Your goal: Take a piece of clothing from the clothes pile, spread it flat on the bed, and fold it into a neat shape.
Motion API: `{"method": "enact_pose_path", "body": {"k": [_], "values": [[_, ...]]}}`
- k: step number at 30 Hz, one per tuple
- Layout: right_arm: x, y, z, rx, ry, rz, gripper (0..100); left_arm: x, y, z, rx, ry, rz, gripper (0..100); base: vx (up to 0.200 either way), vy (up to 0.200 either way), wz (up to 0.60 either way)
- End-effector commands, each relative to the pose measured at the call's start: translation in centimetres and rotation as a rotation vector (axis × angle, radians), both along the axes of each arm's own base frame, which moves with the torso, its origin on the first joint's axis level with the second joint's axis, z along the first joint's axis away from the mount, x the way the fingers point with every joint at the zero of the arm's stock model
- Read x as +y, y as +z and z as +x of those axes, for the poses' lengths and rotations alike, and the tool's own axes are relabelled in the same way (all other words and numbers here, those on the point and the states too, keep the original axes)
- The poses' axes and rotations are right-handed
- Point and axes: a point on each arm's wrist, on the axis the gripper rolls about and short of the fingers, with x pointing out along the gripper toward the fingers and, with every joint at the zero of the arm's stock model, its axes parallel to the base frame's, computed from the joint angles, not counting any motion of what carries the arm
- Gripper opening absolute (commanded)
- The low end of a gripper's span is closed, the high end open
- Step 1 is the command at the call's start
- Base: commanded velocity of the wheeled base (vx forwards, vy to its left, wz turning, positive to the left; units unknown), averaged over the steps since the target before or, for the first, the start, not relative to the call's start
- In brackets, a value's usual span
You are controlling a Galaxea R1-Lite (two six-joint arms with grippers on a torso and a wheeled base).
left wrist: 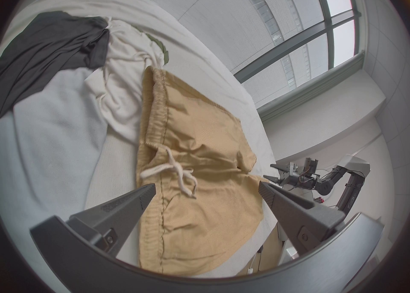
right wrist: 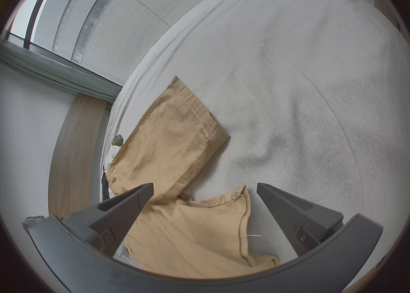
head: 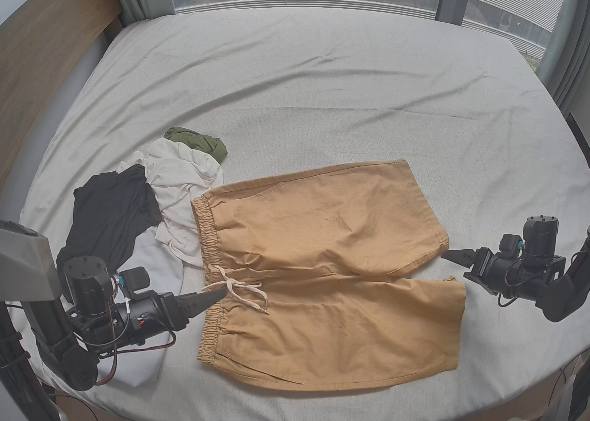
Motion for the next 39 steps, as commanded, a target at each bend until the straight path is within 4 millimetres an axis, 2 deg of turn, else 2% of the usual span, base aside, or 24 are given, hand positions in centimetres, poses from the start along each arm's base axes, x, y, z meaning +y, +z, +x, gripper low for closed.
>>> {"method": "enact_pose_path", "body": {"k": [1, 8, 11, 17, 22, 32, 39], "values": [[0.0, 1.9, -1.9, -0.080, 0.025, -0.036, 100, 0.5, -0.1, -2.2, 0.047, -0.009, 0.016, 100, 0.000, 0.000, 0.00], [-0.1, 2.3, -4.4, -0.118, 0.073, -0.115, 100, 0.7, -1.0, -2.2, 0.093, 0.012, 0.039, 100, 0.000, 0.000, 0.00], [-0.1, 2.4, -4.6, -0.126, 0.079, -0.111, 100, 0.7, -1.6, -2.2, 0.120, 0.015, 0.047, 100, 0.000, 0.000, 0.00], [-0.1, 2.0, -4.2, -0.109, 0.080, -0.111, 100, 0.7, -4.4, -1.9, 0.219, 0.023, 0.118, 100, 0.000, 0.000, 0.00], [-0.4, 1.7, -4.0, -0.108, 0.068, -0.110, 100, 0.8, -5.8, -1.9, 0.261, 0.019, 0.160, 100, 0.000, 0.000, 0.00], [-0.8, 0.1, -2.8, -0.107, 0.044, -0.115, 100, 0.7, -5.9, -1.9, 0.292, 0.026, 0.131, 100, 0.000, 0.000, 0.00], [-0.9, -0.2, -2.8, -0.112, 0.038, -0.118, 100, 0.3, -5.8, -2.0, 0.312, 0.020, 0.107, 100, 0.000, 0.000, 0.00]]}}
